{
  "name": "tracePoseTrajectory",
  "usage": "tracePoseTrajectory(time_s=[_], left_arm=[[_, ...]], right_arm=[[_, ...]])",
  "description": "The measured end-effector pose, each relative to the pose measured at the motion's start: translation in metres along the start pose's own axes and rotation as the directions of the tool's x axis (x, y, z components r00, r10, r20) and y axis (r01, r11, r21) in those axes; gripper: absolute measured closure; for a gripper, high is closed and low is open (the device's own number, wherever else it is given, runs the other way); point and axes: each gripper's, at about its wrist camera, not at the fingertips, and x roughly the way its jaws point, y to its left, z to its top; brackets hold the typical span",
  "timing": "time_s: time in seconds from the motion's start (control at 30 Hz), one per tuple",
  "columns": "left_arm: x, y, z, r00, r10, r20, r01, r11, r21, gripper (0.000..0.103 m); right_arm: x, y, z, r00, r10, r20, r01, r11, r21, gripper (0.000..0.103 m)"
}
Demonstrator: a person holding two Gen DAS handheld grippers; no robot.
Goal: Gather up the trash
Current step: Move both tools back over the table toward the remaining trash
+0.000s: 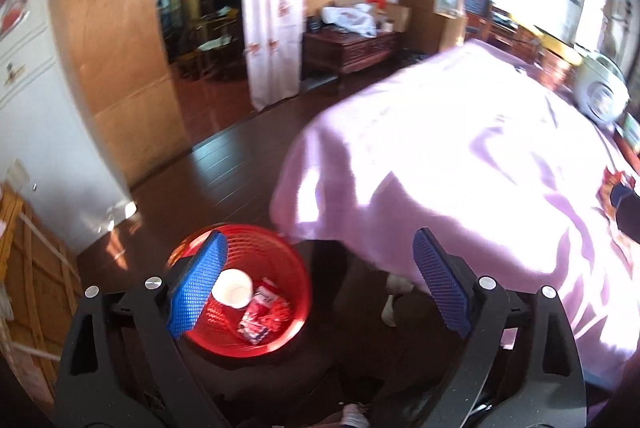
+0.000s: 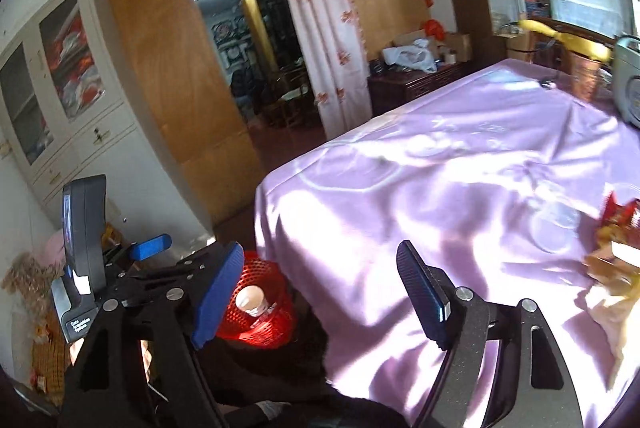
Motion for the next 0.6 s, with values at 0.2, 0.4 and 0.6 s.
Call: tracePoseTrajectory(time_s=[0.2, 0.4, 0.6], left_arm=[[-0.009, -0.055, 0.001, 0.996, -0.088, -0.004, 0.088, 0.991, 0.101, 0.01], [-0.013, -0.112, 0.001, 0.984, -0.176, -0.02, 0.177, 0.967, 0.181, 0.009], [-0.017, -0.179, 0.0, 0.974, -0.228, -0.02, 0.224, 0.934, 0.278, 0.008]], right_arm=[[-0.046, -0.05, -0.016, 0.995, -0.064, 0.081, 0.056, 0.993, 0.1, 0.022], [-0.088, -0.104, -0.035, 0.977, -0.158, 0.141, 0.123, 0.965, 0.23, 0.019], [-0.13, -0.164, -0.064, 0.941, -0.293, 0.168, 0.215, 0.904, 0.37, 0.017]])
